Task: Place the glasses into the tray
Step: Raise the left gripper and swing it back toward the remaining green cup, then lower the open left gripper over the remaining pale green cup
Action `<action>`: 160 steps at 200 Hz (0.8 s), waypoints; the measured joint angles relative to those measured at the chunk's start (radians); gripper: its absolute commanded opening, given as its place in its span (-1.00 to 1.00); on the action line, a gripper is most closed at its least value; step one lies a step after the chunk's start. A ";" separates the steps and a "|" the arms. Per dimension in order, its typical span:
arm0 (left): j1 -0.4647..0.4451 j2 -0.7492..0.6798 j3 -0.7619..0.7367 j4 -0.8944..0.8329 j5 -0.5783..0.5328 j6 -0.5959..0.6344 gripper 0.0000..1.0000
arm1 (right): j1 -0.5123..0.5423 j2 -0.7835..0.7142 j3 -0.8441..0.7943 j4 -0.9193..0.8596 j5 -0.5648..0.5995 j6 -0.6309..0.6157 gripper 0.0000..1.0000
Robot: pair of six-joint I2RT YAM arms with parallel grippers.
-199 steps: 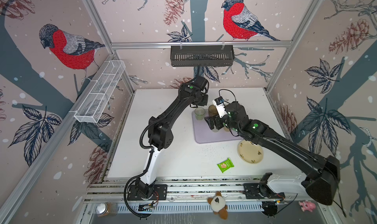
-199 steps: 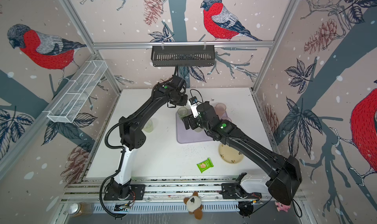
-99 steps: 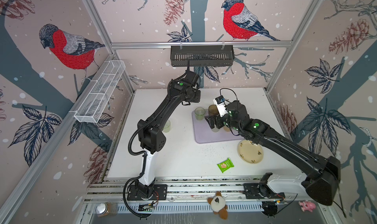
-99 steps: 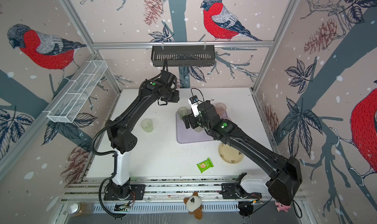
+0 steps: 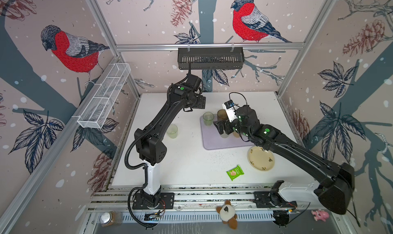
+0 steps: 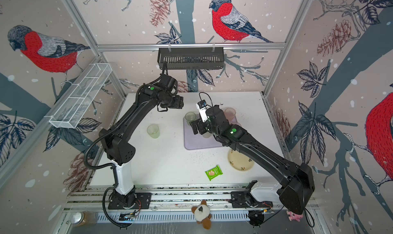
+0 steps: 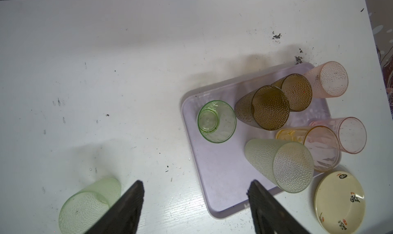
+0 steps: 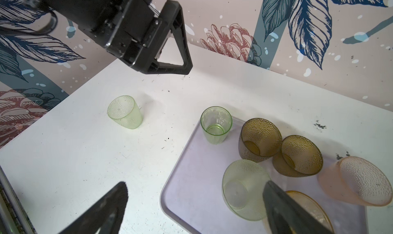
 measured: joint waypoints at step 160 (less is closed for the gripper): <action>0.115 -0.245 -0.469 0.083 -0.070 -0.011 0.39 | 0.004 0.010 0.002 0.007 -0.023 0.006 0.99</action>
